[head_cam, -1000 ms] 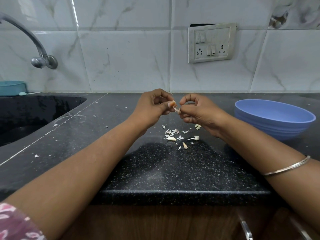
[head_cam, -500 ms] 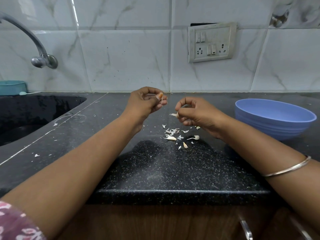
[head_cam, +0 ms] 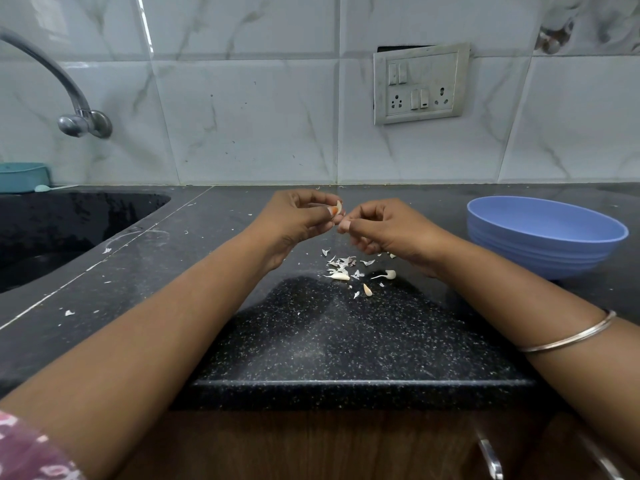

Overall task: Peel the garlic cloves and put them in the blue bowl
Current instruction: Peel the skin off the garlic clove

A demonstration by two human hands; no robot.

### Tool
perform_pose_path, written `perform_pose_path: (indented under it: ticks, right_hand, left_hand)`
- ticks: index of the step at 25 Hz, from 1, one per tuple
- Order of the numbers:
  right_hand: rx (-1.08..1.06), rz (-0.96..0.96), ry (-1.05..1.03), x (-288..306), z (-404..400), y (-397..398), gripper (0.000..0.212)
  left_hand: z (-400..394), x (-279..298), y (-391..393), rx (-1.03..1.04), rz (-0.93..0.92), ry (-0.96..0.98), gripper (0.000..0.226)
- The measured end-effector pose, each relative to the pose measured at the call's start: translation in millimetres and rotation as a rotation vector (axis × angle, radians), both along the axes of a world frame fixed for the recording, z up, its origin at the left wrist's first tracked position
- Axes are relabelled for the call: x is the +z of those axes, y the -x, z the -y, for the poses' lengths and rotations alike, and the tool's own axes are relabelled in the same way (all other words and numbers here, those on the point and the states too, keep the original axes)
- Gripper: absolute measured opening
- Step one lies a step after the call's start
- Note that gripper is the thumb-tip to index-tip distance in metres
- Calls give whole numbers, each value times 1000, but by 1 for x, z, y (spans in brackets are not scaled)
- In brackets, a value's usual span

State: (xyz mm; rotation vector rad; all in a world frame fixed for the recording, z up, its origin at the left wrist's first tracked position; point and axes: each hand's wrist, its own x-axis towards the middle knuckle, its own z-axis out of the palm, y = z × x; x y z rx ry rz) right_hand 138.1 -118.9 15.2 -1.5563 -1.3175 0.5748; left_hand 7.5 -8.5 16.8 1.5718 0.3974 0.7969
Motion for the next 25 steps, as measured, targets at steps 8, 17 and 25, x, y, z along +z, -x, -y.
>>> perform_pose_path:
  ticks: [8,17,25]
  right_hand:
    - [-80,18,-184,4,1,-6,14]
    - [-49,9,-236,3,1,-7,12]
    - [-54,-26,-233,2,0,-11,11]
  left_hand:
    - [4,0,1,-50,-38,-35,12]
    - [4,2,2,-43,-64,-85,20]
    - [6,3,3,-67,-59,-116,12]
